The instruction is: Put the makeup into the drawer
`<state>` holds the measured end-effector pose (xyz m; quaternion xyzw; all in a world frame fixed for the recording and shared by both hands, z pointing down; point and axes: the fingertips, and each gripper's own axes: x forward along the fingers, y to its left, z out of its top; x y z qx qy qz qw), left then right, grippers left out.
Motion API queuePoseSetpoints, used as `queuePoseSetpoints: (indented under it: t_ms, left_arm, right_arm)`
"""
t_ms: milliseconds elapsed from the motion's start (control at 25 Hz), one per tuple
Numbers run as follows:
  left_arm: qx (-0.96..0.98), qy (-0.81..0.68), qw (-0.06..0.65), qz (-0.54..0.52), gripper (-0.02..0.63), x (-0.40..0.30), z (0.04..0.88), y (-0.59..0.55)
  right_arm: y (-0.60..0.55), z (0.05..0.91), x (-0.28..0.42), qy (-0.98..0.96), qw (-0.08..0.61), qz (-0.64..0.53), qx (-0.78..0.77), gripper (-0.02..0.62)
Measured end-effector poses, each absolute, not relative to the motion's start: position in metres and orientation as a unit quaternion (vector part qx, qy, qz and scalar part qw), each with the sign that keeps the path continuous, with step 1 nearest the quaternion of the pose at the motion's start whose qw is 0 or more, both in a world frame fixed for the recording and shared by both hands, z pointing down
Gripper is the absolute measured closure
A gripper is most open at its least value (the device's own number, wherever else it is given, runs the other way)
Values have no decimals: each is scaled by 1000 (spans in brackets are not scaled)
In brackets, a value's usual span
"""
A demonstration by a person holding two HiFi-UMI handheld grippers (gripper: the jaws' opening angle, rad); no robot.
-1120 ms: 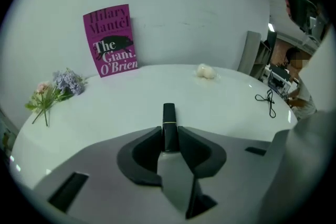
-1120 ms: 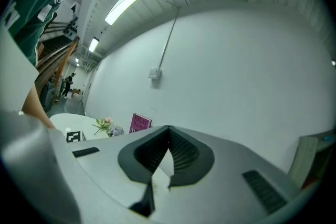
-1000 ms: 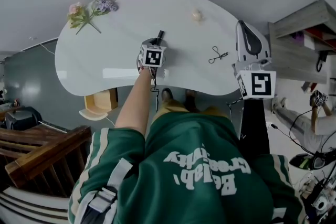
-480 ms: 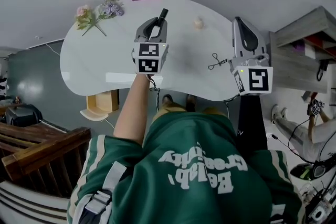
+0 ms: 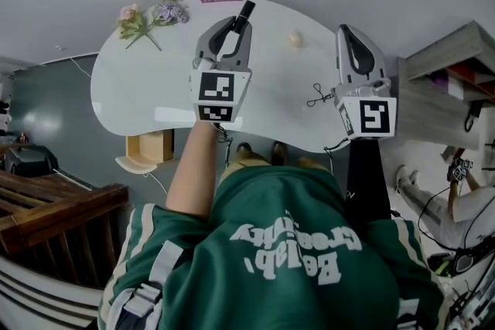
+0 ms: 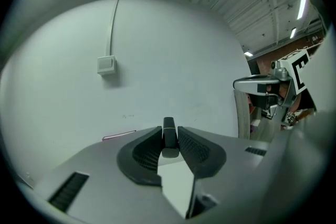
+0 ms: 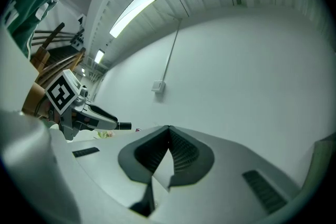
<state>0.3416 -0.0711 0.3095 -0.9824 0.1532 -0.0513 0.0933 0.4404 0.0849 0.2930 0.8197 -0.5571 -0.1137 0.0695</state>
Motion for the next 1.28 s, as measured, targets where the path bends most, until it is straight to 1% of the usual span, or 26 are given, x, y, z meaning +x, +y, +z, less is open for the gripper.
queuePoseSetpoints:
  t_ms: [240,520,800,1080,1280]
  left_arm:
    - [-975,193,95,-55,499,303,308,-96]
    - [-959,261,90,-69,499,220,308,-147]
    - [-933,338,85,-90,499,113,309,-200]
    - [-892,432,78,-109,499,-21,313,-239]
    - [-866,478,74,-123,499,-105,316,-244]
  right_arm:
    - [46,293,414,-593,63,-117,794,586]
    - [-25,291,349,-650,56,-118,749,586]
    - [-106,294,259,-711,39,-111,694,586]
    - [-185,304,136,-784,23,-103,611,586]
    - [-215,311,60,-819,12,-95,565,586]
